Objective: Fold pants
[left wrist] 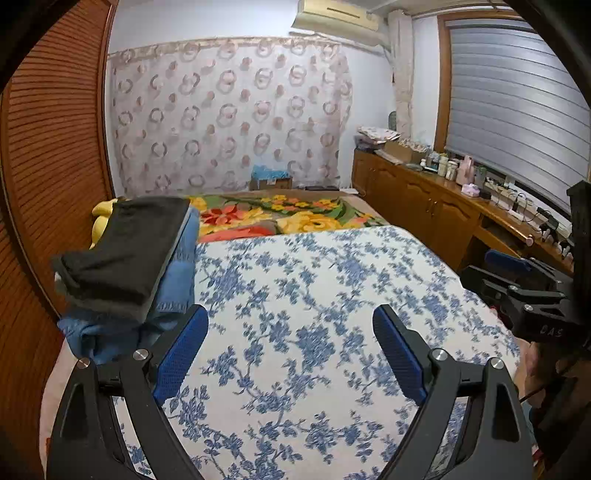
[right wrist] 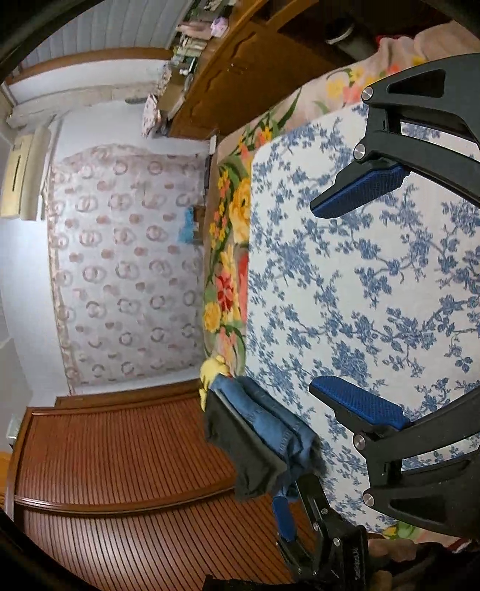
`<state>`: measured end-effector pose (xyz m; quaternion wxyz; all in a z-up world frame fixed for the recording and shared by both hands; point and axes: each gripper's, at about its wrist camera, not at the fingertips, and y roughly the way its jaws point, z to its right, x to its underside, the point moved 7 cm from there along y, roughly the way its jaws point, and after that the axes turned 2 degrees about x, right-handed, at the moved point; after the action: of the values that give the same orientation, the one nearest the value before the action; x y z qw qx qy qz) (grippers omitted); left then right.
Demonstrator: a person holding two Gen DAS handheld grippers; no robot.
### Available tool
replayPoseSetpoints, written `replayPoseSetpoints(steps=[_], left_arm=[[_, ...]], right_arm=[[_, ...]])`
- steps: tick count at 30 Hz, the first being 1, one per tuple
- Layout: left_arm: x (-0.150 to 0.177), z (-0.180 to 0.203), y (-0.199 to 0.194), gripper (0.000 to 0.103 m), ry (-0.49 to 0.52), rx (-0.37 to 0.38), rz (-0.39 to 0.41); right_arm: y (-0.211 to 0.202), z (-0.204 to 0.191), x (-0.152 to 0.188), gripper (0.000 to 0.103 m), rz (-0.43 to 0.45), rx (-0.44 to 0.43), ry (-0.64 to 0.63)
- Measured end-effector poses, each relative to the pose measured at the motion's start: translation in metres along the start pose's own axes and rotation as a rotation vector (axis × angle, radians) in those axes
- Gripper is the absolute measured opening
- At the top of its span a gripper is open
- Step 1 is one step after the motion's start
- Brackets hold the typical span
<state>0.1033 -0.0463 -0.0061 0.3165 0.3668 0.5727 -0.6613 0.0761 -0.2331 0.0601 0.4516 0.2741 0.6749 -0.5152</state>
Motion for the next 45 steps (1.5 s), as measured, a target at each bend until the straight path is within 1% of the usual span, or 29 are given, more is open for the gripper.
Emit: replayPoseSetpoints(steps=[8, 17, 24, 31, 45], left_arm=[[-0.019, 0.008, -0.020, 0.091, 0.008, 0.009, 0.048], [-0.033, 0.010, -0.044, 0.091, 0.019, -0.006, 0.096], [-0.040, 0.007, -0.062, 0.091, 0.020, -0.020, 0.136], [-0.043, 0.003, -0.069, 0.091, 0.017, -0.037, 0.153], [-0.043, 0.001, -0.070, 0.091, 0.017, -0.043, 0.158]], right_arm=[[-0.019, -0.001, -0.003, 0.088, 0.045, 0.025, -0.007], [-0.034, -0.005, -0.007, 0.088, 0.093, 0.020, -0.010], [-0.043, -0.003, -0.010, 0.088, 0.139, 0.037, -0.010], [-0.047, 0.003, -0.010, 0.088, 0.173, 0.060, -0.008], [-0.040, 0.004, -0.007, 0.088, 0.175, 0.066, -0.013]])
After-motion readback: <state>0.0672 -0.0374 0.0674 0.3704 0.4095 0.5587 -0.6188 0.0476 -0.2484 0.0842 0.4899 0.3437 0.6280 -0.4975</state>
